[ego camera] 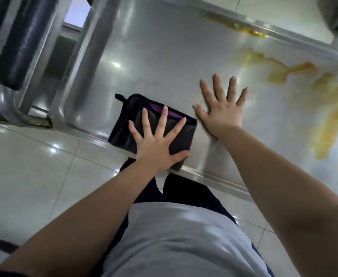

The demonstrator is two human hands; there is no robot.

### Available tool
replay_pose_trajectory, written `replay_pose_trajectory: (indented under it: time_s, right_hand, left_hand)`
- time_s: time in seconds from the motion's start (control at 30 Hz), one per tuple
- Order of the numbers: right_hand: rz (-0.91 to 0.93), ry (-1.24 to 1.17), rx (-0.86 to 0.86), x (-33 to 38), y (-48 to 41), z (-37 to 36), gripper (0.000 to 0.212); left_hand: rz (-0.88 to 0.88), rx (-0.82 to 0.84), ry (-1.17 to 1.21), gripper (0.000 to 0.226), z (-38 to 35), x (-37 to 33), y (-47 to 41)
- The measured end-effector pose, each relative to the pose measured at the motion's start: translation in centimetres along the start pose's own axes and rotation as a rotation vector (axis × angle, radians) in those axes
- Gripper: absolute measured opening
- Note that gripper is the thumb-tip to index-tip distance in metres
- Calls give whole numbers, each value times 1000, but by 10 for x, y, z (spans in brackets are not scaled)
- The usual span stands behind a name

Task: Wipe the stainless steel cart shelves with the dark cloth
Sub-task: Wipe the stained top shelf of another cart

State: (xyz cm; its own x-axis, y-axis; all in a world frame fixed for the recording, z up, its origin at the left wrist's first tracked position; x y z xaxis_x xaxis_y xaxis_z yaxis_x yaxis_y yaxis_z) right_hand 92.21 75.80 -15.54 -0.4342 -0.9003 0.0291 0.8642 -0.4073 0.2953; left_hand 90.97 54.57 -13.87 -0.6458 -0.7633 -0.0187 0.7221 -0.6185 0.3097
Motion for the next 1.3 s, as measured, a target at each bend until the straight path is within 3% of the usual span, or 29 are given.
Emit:
replay_pose_trajectory:
  time_s: [0.13,0.2,0.3,0.43,0.63,0.8,0.9,1.07,1.3]
  right_hand:
    - [53,-73,20,-11,-4,7,66]
    - [-30,-134,-17,-29,-13,12,63]
    - [-158,-149,-16,-47,-21,10,64]
    - [-154,-113,-28,-45,-19,5,65]
    - [-160,-101,-47,-43,-17,3,66]
    - [-172,-78,-56,-46,-24,0,66]
    - [-182,-78,-72,-47,-28,2,67]
    - [-194,-71,-30,-47,-28,4,68]
    - [-170,-77,-7,-42,-23,5,67]
  left_hand:
    - [32,-16,101,71,4,-2,2]
    - [-2,-29,128,65,3,5,3]
    - [-52,-45,37,66,3,7,2]
    - [-25,-42,13,70,3,2,-14]
    - [125,-34,54,70,43,8,-140]
    - [56,-29,60,69,81,-7,-268]
    - [20,-17,59,69,88,-15,-299]
    - [-91,-36,45,69,73,-7,-243]
    - [-246,-73,15,71,14,2,-46]
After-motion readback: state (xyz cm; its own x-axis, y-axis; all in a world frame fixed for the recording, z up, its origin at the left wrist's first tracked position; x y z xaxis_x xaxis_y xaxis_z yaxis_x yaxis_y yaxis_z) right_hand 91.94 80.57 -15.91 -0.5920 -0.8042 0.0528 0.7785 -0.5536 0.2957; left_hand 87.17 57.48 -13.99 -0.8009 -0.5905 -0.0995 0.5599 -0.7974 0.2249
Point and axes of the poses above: each hand's wrist, its own y-axis away from the middle knuckle, its own z-axis out of the back of the hand, x = y × z, the point moved 4 cm from there along -y, towards the middle knuckle, and after that the axes turned 2 degrees about -x, right-handed, at the moved point
